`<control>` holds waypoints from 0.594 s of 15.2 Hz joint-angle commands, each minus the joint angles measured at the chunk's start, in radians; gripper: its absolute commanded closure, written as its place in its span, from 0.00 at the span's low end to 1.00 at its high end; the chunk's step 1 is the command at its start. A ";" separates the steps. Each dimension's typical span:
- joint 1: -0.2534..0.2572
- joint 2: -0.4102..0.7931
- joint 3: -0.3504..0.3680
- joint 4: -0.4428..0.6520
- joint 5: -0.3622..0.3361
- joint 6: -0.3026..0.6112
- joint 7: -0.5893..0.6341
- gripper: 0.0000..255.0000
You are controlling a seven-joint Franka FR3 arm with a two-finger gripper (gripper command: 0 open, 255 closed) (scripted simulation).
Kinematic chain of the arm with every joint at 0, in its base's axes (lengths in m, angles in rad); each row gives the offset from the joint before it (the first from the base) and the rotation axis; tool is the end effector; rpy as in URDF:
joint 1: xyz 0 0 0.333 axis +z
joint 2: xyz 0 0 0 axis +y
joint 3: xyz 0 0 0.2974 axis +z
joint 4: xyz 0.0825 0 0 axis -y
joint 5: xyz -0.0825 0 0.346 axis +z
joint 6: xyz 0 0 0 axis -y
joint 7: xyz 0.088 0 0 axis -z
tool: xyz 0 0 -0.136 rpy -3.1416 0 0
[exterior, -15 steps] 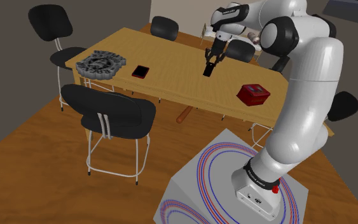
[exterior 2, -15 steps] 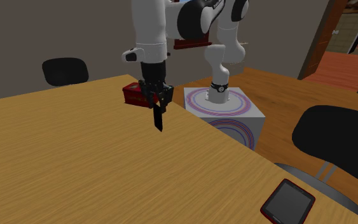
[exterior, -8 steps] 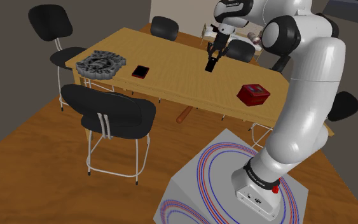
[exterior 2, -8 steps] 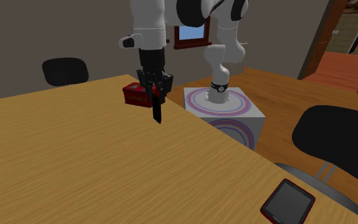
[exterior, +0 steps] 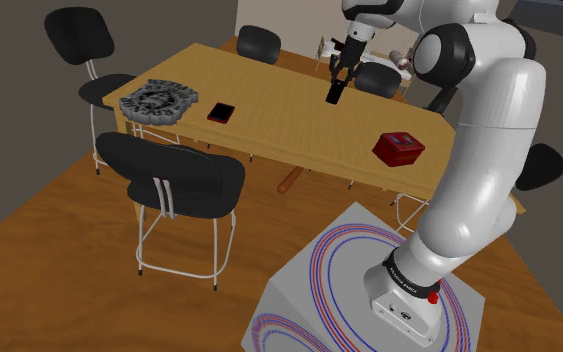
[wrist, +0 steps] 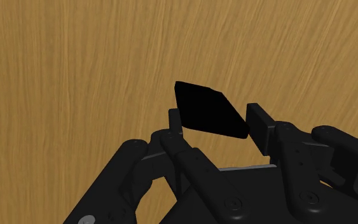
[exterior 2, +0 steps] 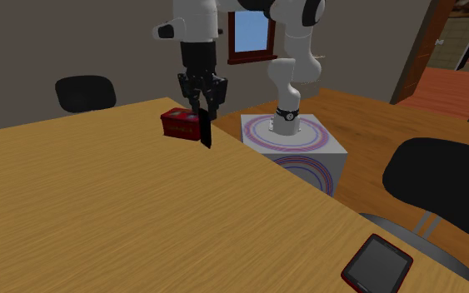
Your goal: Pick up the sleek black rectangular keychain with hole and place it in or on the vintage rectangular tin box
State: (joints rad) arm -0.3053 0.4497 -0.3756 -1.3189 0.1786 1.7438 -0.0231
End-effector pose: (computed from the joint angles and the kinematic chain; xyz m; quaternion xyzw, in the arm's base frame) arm 0.5361 -0.3533 0.4544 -0.9470 0.3210 -0.0051 0.0066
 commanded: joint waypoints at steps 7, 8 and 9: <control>-0.019 0.018 -0.001 0.136 0.004 -0.118 0.004 1.00; -0.021 0.022 -0.001 0.156 0.005 -0.134 0.004 1.00; -0.022 0.023 -0.001 0.161 0.006 -0.138 0.004 1.00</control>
State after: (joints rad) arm -0.3256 0.4704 -0.3769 -1.1686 0.1836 1.6147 -0.0186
